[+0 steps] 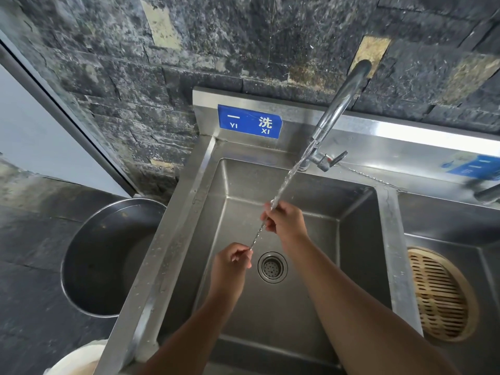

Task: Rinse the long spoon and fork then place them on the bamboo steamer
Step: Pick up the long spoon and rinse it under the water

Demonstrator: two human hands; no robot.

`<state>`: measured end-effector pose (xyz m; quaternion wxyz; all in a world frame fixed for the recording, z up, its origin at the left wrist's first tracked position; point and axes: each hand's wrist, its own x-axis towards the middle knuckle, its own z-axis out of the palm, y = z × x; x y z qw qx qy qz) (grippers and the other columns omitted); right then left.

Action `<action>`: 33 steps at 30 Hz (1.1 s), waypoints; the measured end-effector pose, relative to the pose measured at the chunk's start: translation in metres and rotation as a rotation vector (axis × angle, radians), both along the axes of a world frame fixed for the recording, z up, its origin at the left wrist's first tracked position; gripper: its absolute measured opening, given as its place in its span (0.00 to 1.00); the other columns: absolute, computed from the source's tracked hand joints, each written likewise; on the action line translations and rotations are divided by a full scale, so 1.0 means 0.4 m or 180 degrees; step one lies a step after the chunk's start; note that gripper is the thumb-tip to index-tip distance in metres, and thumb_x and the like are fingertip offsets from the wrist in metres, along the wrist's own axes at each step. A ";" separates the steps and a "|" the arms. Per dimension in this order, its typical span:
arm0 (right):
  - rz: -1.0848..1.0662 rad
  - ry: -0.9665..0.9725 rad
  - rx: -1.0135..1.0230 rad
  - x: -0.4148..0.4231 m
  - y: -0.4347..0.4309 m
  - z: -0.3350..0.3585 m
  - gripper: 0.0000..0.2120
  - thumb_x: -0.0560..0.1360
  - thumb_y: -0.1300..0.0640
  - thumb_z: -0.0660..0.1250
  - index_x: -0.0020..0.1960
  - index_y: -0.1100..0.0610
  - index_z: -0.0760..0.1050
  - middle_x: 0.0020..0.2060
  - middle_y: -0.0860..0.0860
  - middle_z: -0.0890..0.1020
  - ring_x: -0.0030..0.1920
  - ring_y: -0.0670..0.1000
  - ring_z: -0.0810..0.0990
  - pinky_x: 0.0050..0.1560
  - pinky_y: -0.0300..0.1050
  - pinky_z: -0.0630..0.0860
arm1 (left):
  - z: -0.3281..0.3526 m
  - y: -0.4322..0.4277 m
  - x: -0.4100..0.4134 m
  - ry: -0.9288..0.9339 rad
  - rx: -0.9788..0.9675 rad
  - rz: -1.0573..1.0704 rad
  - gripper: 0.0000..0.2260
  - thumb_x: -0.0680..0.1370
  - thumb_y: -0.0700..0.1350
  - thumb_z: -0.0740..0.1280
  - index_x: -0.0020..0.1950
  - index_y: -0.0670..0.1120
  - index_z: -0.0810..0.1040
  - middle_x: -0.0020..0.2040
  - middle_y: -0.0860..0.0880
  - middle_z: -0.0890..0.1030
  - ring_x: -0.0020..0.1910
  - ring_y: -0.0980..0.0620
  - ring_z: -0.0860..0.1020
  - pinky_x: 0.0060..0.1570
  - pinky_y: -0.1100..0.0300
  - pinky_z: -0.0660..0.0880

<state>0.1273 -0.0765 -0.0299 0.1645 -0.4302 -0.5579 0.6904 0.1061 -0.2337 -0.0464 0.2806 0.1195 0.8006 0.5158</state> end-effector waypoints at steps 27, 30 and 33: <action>0.0051 0.0171 -0.0684 -0.004 0.009 0.008 0.15 0.83 0.58 0.59 0.40 0.60 0.74 0.32 0.54 0.79 0.26 0.48 0.69 0.27 0.41 0.67 | -0.032 -0.001 0.010 -0.1397 0.0743 -0.0076 0.09 0.82 0.38 0.61 0.50 0.40 0.80 0.29 0.48 0.70 0.21 0.58 0.60 0.22 0.68 0.54; 0.0002 -0.0138 -0.0262 -0.013 0.006 0.018 0.16 0.83 0.55 0.61 0.39 0.60 0.75 0.29 0.53 0.80 0.24 0.47 0.70 0.26 0.40 0.70 | -0.033 -0.006 0.014 -0.1444 0.0787 -0.0025 0.09 0.82 0.39 0.61 0.48 0.42 0.81 0.29 0.49 0.70 0.21 0.58 0.60 0.24 0.67 0.54; 0.0124 -0.0185 -0.0026 -0.013 0.002 0.027 0.12 0.80 0.60 0.65 0.42 0.67 0.77 0.28 0.52 0.79 0.26 0.49 0.72 0.28 0.39 0.73 | -0.035 -0.007 0.005 -0.1550 0.0843 0.0019 0.10 0.82 0.39 0.61 0.47 0.43 0.82 0.28 0.50 0.70 0.21 0.58 0.59 0.25 0.66 0.53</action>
